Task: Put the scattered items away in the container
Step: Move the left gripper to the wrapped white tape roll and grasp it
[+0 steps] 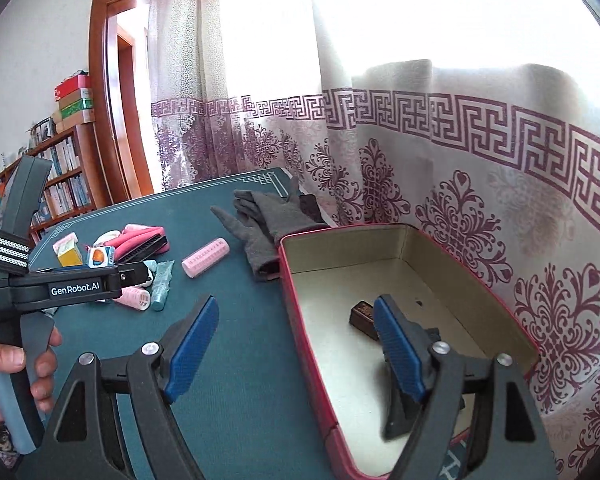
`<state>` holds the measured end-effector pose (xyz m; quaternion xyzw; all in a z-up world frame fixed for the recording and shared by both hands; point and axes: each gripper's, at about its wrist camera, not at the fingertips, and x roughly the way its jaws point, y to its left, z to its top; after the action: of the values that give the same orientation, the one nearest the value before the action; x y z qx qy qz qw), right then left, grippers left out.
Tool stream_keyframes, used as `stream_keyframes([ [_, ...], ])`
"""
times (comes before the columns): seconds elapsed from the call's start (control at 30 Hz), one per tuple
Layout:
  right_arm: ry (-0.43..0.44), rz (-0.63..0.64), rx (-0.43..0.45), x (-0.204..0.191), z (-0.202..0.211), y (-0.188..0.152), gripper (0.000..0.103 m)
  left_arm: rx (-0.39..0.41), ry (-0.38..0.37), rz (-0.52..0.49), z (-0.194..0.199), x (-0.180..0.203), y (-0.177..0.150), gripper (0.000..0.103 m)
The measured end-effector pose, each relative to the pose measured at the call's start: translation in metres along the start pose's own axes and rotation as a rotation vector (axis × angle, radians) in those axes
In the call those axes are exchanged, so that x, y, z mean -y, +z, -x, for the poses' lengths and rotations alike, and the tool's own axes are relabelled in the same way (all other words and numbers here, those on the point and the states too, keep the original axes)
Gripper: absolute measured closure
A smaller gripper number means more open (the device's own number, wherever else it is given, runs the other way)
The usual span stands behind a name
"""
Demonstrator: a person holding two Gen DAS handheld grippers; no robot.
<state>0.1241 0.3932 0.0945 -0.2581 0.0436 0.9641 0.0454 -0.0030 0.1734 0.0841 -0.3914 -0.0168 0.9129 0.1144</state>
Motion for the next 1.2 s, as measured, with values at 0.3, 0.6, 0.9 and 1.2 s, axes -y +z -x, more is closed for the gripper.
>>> stream_keyframes([
  [0.3, 0.091, 0.010, -0.094, -0.044, -0.026, -0.011, 0.020, 0.015, 0.182, 0.071, 0.003, -0.090, -0.013, 0.001],
  [0.6, 0.122, 0.040, -0.181, -0.073, -0.051, -0.019, 0.020, -0.002, 0.286, 0.184, -0.006, -0.168, -0.021, 0.001],
  [0.9, 0.128, 0.064, -0.236, -0.088, -0.068, -0.026, 0.020, -0.018, 0.289, 0.158, -0.025, -0.190, -0.016, 0.001],
  [1.2, 0.161, 0.069, -0.273, -0.101, -0.085, -0.024, 0.020, -0.054, 0.260, 0.110, -0.047, -0.185, -0.022, 0.053],
])
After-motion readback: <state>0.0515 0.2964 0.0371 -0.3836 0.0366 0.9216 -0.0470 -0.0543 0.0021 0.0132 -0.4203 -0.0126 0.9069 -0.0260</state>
